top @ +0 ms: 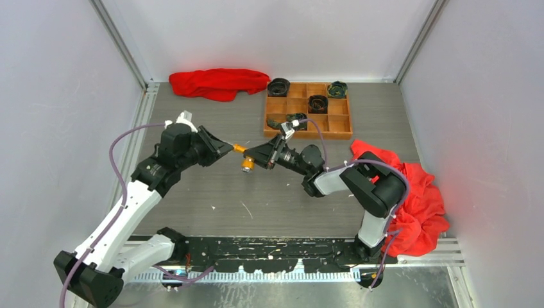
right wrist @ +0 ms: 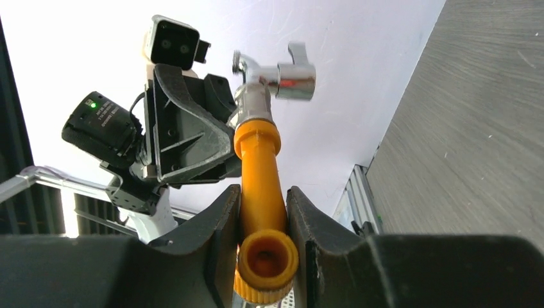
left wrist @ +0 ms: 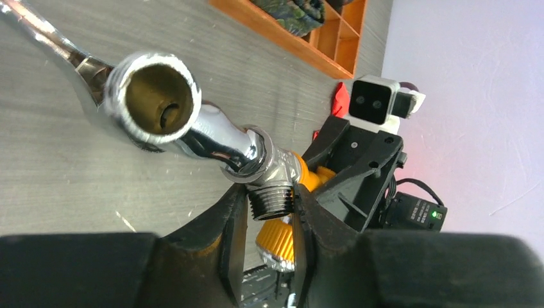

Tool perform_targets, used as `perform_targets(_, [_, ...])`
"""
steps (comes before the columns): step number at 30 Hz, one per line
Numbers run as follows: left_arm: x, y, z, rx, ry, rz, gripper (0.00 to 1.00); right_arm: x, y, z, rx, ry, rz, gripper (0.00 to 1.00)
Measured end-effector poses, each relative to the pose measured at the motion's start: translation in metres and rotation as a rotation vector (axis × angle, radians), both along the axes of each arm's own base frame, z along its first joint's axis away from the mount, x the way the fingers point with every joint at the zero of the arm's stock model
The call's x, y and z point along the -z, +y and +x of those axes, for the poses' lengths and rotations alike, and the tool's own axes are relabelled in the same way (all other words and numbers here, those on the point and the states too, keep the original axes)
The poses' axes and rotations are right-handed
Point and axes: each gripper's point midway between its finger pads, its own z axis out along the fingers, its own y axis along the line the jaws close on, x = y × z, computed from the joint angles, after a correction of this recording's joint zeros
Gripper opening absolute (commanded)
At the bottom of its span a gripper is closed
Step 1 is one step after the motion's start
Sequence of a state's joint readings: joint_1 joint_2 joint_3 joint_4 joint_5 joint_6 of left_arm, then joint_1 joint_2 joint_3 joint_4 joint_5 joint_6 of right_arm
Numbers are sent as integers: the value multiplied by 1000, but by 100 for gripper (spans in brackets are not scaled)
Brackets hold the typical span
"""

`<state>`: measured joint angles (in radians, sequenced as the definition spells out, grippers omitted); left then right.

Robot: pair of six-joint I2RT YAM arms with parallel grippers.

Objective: Install the water faucets

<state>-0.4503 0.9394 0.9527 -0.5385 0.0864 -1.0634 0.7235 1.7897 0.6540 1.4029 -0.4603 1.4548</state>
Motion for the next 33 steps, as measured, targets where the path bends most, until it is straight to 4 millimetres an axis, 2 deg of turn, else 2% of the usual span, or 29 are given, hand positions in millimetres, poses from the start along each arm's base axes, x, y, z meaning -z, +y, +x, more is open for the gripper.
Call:
perform_targets(1, [-2, -2, 3, 12, -18, 1, 56, -1, -1, 0, 4, 16, 1, 1])
perform_targets(4, [-13, -12, 12, 62, -101, -14, 44, -6, -3, -4, 7, 41, 5, 1])
perform_targets(5, [-15, -14, 13, 70, -120, -21, 48, -7, -3, -7, 5, 52, 8, 1])
perform_targets(6, [-17, -16, 14, 80, -143, -29, 58, -10, -3, -9, 2, 56, 11, 1])
perform_targets(8, [-19, -18, 16, 93, -173, -36, 87, -14, -3, -13, 1, 61, 10, 1])
perform_targets(11, [-29, -20, 18, 103, -215, -52, 100, -15, -2, -14, 7, 70, -10, 1])
perform_targets(18, [-35, -10, 11, 96, -255, 1, 100, -6, -7, -4, 61, 81, -54, 1])
perform_targets(23, [-44, 20, 0, 34, -289, 132, 100, 19, -21, 9, 115, 127, -114, 1])
perform_targets(27, [-66, 39, -11, 20, -361, 212, 100, 43, -27, 21, 154, 135, -200, 1])
perform_targets(31, [-87, 53, -19, 18, -454, 282, 100, 75, -24, 36, 168, 153, -289, 1])
perform_targets(32, [-89, 56, -21, 14, -475, 302, 100, 82, -22, 40, 168, 161, -305, 5])
perform_targets(33, [-92, 60, -22, 11, -494, 321, 100, 91, -21, 44, 168, 166, -324, 18])
